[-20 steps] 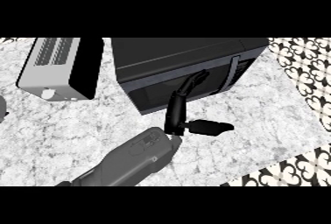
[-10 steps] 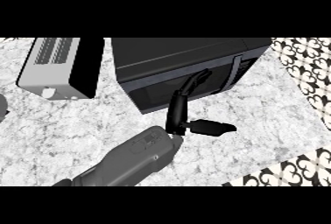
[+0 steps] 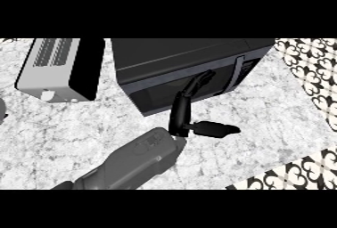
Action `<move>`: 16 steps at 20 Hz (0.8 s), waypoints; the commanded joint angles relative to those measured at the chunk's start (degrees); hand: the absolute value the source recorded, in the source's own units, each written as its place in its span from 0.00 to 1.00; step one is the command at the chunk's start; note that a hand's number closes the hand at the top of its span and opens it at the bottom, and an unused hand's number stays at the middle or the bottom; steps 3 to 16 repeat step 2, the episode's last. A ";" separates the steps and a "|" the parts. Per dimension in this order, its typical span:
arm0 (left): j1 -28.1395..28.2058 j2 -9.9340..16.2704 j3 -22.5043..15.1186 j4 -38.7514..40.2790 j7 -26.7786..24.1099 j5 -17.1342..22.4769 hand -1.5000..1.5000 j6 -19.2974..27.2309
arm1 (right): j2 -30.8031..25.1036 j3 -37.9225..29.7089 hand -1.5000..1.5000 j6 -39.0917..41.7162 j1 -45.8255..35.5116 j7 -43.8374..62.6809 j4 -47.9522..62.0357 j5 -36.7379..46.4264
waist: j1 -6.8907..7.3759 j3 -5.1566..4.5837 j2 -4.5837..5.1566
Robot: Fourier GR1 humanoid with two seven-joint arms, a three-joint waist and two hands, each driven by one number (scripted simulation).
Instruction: Pick up the milk, place it into the microwave and close the microwave
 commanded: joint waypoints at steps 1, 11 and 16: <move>-3.46 0.01 2.89 4.53 0.08 1.83 0.00 0.51 | -1.13 -0.30 0.00 1.42 -1.66 0.63 2.01 -2.48 | -0.24 -0.04 0.45; -2.78 0.01 2.42 4.27 0.09 2.48 0.00 0.59 | -1.87 -0.85 0.00 1.92 -1.71 0.95 2.73 -3.16 | -0.93 -0.06 0.35; -2.78 0.01 2.42 4.27 0.09 2.48 0.00 0.59 | -1.87 -0.85 0.00 1.92 -1.71 0.95 2.73 -3.16 | -0.93 -0.06 0.35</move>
